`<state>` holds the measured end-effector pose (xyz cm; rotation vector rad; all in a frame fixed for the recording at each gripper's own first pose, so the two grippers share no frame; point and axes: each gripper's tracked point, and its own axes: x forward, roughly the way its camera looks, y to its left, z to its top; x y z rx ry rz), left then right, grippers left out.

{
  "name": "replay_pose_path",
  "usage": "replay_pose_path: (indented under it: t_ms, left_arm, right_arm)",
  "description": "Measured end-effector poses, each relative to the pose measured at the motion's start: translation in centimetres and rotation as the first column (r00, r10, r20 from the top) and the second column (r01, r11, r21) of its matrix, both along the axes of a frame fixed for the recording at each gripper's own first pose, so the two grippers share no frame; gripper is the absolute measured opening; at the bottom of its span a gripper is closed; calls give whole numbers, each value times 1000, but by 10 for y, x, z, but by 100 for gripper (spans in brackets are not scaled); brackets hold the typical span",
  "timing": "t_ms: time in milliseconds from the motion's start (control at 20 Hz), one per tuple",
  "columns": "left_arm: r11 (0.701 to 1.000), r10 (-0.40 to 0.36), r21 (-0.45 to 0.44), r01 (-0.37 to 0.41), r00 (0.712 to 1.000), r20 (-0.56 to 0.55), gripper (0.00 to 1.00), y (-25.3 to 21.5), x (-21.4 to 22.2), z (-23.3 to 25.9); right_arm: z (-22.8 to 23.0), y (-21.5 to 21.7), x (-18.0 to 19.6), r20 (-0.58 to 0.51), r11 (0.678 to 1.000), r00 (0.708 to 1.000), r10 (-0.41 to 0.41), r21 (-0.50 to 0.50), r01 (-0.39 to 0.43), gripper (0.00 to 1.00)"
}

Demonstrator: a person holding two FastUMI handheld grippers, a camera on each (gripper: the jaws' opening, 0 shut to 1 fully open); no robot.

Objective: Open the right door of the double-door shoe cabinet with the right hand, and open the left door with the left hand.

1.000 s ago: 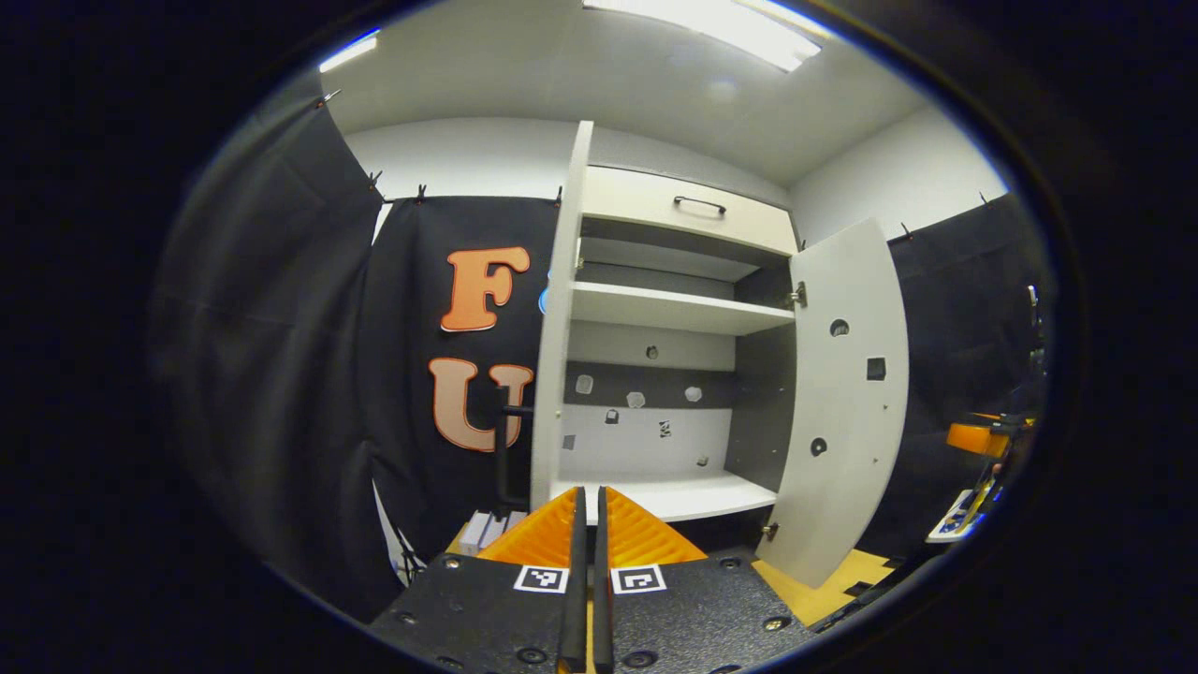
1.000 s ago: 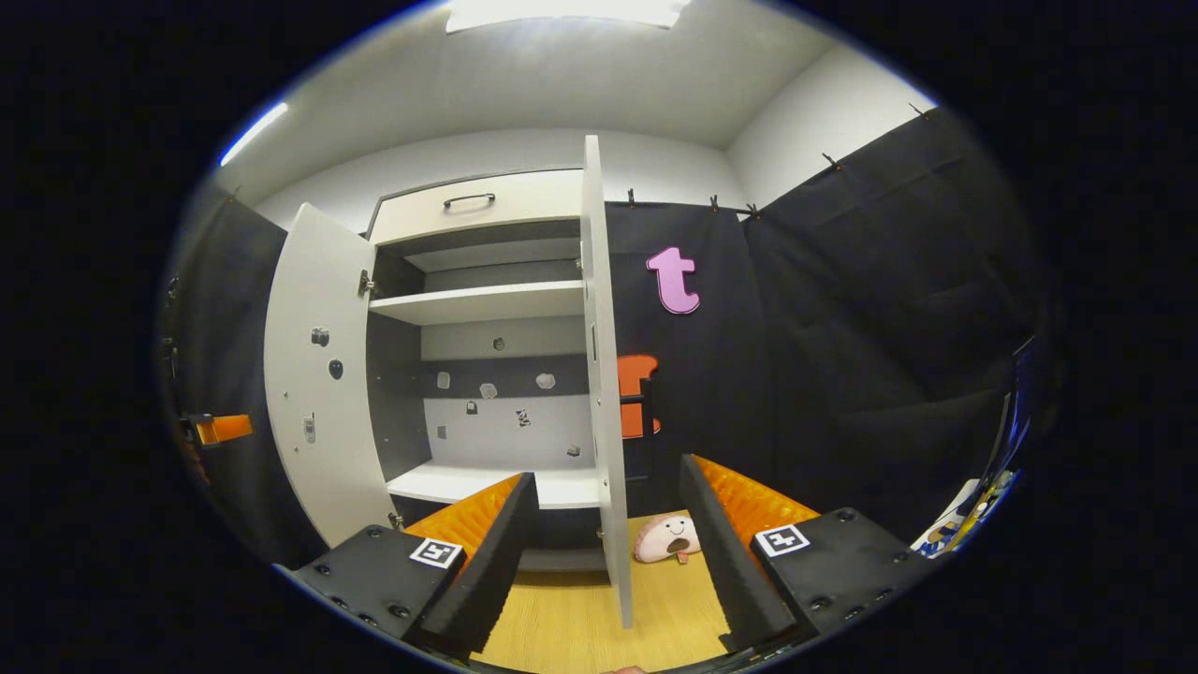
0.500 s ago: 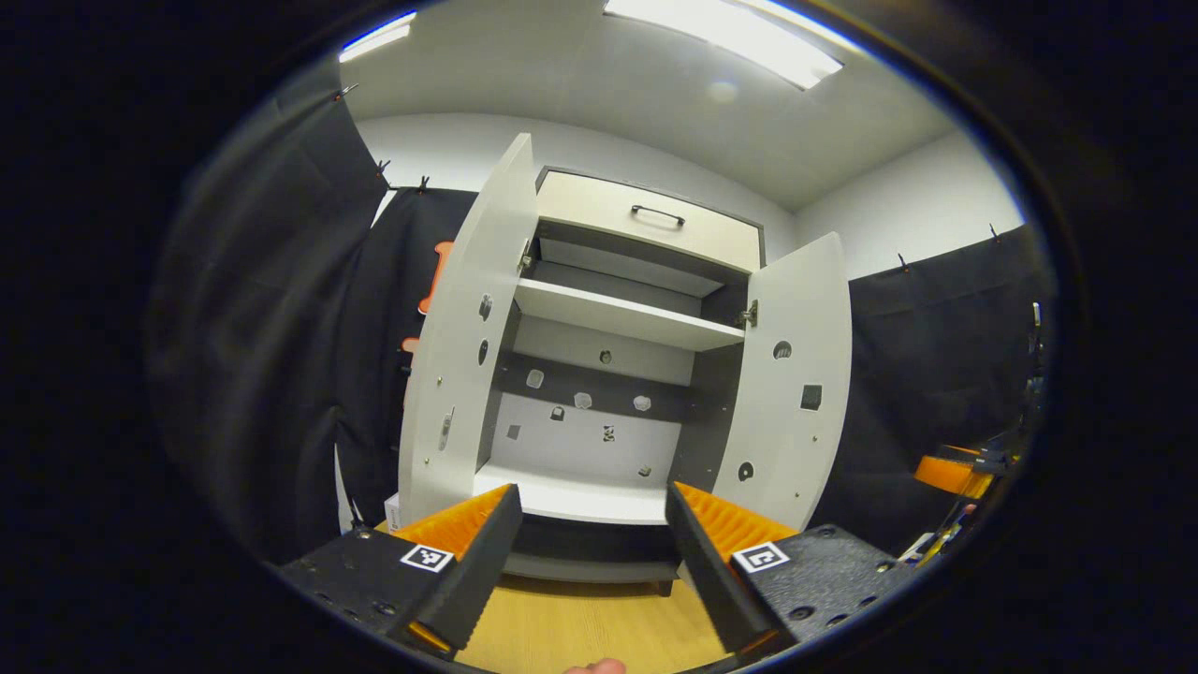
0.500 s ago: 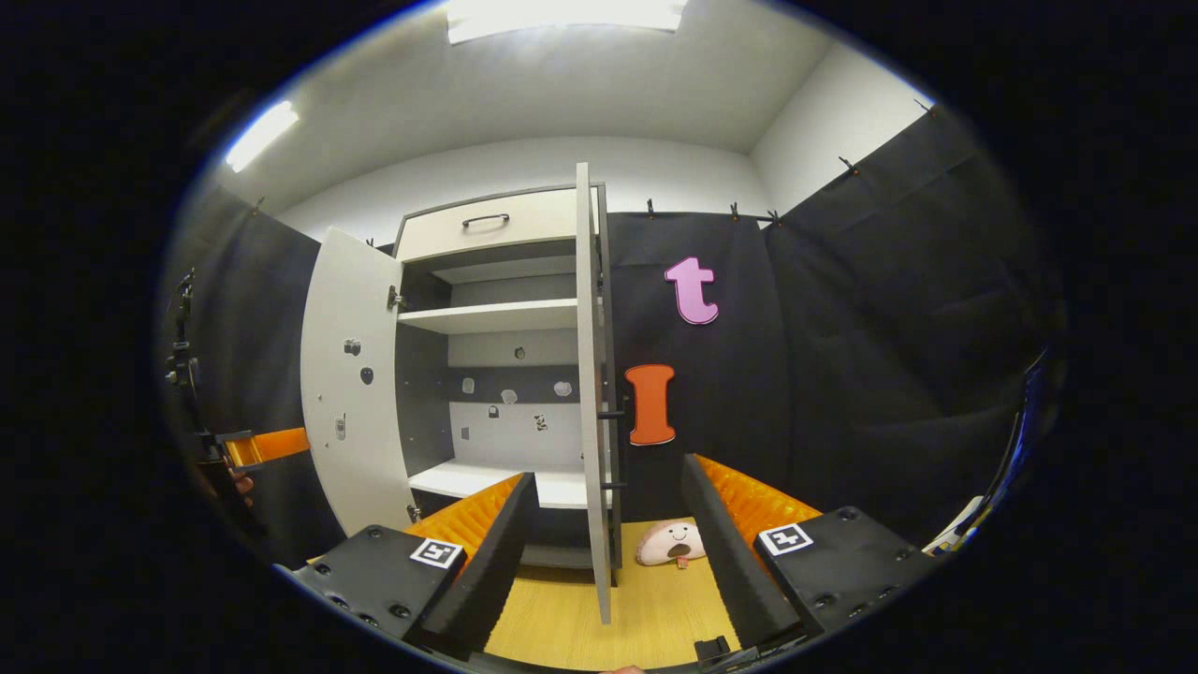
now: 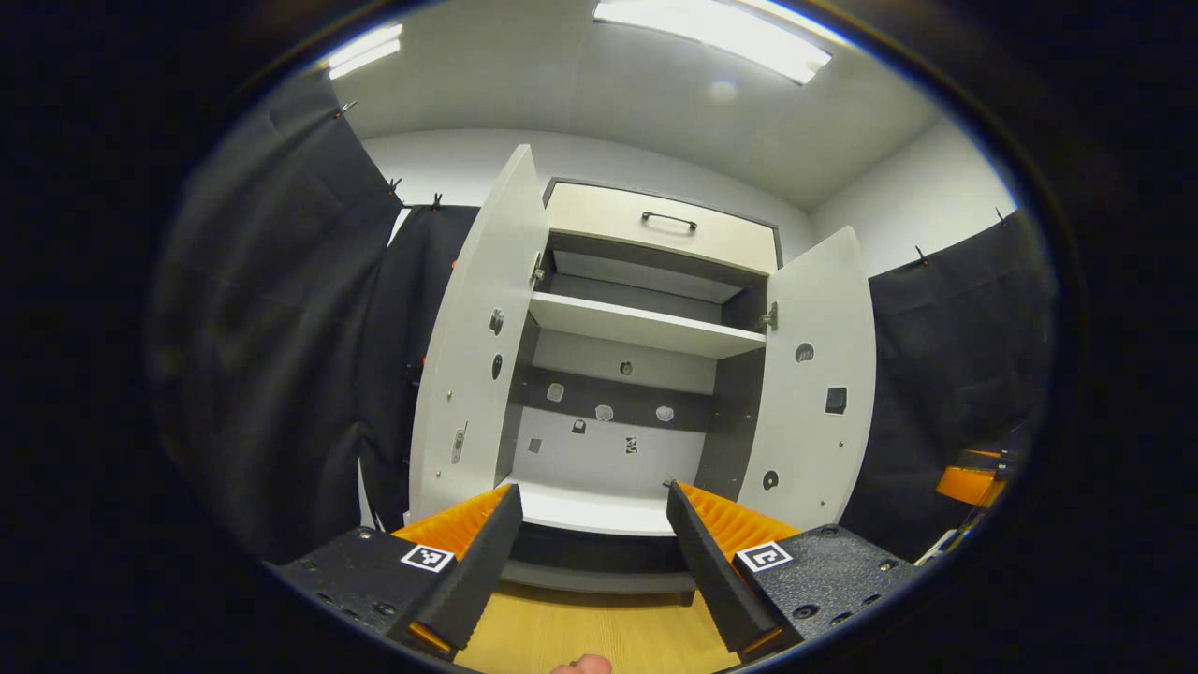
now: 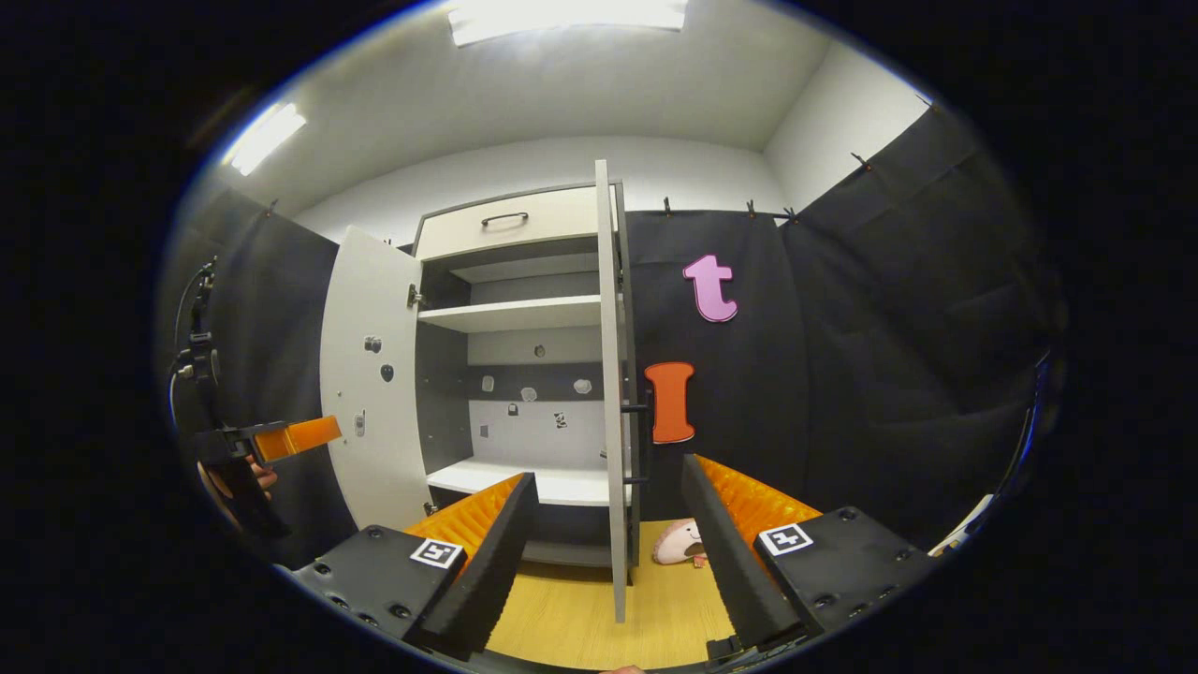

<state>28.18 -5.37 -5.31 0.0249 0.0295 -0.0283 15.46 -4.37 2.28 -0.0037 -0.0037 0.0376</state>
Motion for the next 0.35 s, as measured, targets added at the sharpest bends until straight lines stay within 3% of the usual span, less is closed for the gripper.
replay_pose_path:
  t_ms: [350]
  left_arm:
    - [1000,-4,21,3,1000,12,95,0,2,2]
  right_arm:
    - [2,5,2,9,1000,1000,8,16,-9,99]
